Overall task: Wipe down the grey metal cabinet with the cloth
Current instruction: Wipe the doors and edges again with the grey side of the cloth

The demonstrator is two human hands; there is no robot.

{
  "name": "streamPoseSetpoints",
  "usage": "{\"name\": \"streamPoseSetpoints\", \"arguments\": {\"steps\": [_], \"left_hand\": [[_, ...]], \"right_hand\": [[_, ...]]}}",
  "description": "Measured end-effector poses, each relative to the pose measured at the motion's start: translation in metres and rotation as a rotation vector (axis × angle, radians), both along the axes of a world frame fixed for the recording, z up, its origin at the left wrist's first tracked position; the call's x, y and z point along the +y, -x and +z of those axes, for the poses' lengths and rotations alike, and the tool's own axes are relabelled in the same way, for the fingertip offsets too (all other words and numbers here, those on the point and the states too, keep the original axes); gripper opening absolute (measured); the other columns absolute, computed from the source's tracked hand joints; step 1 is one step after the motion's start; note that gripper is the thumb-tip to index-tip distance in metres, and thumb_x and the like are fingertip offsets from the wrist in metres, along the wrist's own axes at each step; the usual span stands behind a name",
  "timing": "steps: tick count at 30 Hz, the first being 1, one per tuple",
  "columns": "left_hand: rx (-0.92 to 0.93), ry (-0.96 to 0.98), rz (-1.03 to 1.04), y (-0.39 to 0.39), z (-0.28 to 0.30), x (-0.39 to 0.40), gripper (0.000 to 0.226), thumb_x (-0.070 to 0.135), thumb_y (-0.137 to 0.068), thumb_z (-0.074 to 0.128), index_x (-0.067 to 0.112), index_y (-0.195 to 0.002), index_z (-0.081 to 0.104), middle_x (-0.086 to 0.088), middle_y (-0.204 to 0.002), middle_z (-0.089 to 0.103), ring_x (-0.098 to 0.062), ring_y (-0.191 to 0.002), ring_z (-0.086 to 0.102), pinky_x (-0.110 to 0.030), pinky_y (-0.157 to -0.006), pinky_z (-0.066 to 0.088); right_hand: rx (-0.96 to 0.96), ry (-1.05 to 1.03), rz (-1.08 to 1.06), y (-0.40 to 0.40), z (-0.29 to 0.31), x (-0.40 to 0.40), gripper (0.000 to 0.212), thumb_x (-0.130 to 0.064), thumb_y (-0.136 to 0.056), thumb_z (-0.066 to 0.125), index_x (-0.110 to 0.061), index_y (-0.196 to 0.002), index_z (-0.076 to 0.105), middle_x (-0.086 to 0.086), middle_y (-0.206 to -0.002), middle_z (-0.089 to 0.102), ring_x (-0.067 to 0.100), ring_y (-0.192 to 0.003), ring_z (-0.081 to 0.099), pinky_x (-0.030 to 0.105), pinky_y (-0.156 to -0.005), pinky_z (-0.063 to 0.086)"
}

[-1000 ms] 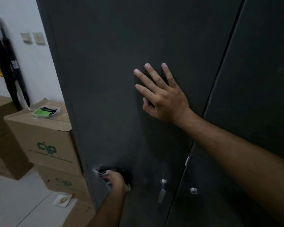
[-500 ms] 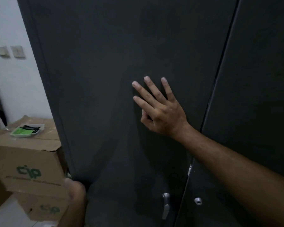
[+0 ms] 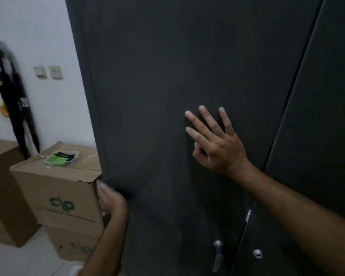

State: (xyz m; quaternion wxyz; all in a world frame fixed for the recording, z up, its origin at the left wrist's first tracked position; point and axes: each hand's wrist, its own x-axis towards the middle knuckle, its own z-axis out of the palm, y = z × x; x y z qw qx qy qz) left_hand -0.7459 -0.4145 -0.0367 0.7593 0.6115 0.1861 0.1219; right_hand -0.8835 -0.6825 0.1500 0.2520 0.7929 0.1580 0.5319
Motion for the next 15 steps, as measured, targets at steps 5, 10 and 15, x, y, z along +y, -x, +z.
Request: {"name": "streamPoseSetpoints", "arguments": {"steps": [5,10,15], "left_hand": [[-0.491,-0.223,0.068,0.005,0.128,-0.013,0.067,0.041,-0.109,0.026,0.01,-0.168,0.016,-0.012,-0.175,0.014,-0.028,-0.163,0.01,-0.04,-0.132,0.009],[-0.832,-0.564,0.034,-0.006,0.218,-0.013,0.068,0.033,-0.109,0.027,0.005,-0.168,0.007,-0.01,-0.177,-0.003,-0.031,-0.162,-0.013,-0.045,-0.132,-0.007],[-1.32,-1.078,0.092,-0.024,0.308,-0.01,0.067,0.028,-0.108,0.044,0.0,-0.164,0.022,-0.019,-0.174,0.015,-0.041,-0.162,0.005,-0.047,-0.133,0.004]], "right_hand": [[0.019,-0.001,0.01,-0.001,0.0,-0.003,0.042,-0.027,-0.097,0.048,-0.015,-0.136,0.057,0.008,-0.168,0.027,0.034,-0.156,0.02,0.063,-0.124,0.014],[0.045,0.001,-0.001,-0.003,-0.001,-0.006,0.044,-0.029,-0.097,0.048,-0.017,-0.139,0.057,0.008,-0.169,0.023,0.034,-0.156,0.02,0.062,-0.124,0.013],[0.063,0.0,-0.001,-0.004,-0.003,-0.006,0.045,-0.03,-0.096,0.049,-0.017,-0.139,0.057,0.008,-0.169,0.024,0.033,-0.156,0.021,0.062,-0.124,0.013]]}}
